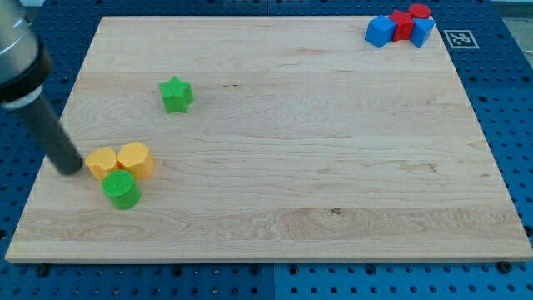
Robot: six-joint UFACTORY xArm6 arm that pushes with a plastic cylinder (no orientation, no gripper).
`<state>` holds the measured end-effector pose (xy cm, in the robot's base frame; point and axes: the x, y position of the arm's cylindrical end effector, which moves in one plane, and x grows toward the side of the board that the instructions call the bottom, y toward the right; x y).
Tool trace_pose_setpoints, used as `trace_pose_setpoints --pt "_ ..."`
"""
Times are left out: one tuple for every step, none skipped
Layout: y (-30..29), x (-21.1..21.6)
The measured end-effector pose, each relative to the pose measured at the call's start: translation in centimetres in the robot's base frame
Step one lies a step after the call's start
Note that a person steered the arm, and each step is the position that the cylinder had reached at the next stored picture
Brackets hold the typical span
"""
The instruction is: Separate the yellow blocks
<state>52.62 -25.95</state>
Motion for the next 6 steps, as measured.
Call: trace_pose_setpoints --pt "3.2 1.0" --pt "6.0 -2.5" --pt "8.8 -4.6" --pt "9.5 -5.1" --pt "5.8 -4.3" --pt "3.4 -5.6"
